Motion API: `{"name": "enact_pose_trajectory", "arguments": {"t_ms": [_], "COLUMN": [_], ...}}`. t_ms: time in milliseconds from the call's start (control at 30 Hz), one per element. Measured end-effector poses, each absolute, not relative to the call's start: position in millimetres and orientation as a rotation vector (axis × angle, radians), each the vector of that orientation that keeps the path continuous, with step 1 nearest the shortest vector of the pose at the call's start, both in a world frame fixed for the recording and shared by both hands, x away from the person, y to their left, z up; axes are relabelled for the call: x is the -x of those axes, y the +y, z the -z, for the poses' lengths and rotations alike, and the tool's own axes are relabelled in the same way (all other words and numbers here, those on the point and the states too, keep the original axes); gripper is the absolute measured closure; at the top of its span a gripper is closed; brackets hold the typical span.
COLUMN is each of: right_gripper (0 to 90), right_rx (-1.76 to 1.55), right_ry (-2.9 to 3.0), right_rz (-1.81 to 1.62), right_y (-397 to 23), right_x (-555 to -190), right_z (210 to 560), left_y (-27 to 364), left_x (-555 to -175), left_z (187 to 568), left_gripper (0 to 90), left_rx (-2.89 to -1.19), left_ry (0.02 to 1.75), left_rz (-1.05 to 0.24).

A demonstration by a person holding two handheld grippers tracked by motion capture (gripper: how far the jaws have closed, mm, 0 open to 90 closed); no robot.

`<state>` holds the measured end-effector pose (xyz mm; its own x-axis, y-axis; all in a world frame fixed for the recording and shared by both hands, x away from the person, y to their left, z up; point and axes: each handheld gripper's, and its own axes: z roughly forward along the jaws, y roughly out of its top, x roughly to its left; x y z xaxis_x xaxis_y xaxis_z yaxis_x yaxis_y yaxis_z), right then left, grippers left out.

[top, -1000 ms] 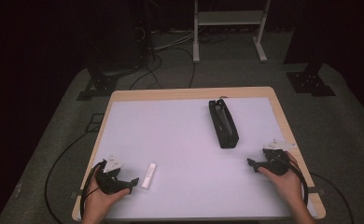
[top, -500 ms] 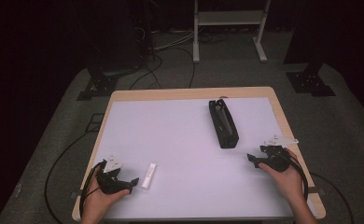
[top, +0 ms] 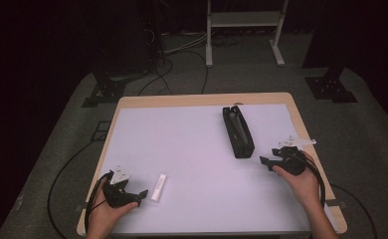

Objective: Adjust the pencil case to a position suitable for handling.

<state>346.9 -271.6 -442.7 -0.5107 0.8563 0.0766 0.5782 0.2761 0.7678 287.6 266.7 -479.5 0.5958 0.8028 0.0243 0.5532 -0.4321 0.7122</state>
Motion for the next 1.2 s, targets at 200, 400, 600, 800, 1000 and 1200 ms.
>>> {"name": "enact_pose_trajectory", "arguments": {"t_ms": [200, 400, 600, 800, 1000, 1200], "right_gripper": [39.3, 40.5, 42.4, 45.8, 49.0, 50.9], "right_rx": [-1.295, -1.284, -1.279, -1.271, -1.259, -1.249], "right_ry": [2.199, 2.211, 2.215, 2.228, 2.236, 2.242], "right_rz": [-1.118, -1.117, -1.125, -1.127, -1.137, -1.141], "right_y": [-267.4, -262.5, -259.5, -254.0, -249.6, -243.2], "right_x": [-351.3, -356.5, -360.1, -365.6, -370.0, -376.6], "right_z": [435.1, 429.8, 425.6, 419.9, 415.3, 408.9], "left_y": [266.7, 266.8, 266.7, 266.8, 266.6, 266.8], "left_x": [-287.6, -287.6, -287.6, -287.6, -287.6, -287.6], "left_z": [479.5, 479.4, 479.5, 479.5, 479.6, 479.5], "left_gripper": [2.1, 2.1, 2.1, 2.1, 2.1, 2.1], "left_rx": [-2.151, -2.151, -2.150, -2.151, -2.147, -2.151], "left_ry": [1.067, 1.067, 1.068, 1.068, 1.069, 1.067], "left_rz": [-0.478, -0.478, -0.478, -0.478, -0.478, -0.478]}}
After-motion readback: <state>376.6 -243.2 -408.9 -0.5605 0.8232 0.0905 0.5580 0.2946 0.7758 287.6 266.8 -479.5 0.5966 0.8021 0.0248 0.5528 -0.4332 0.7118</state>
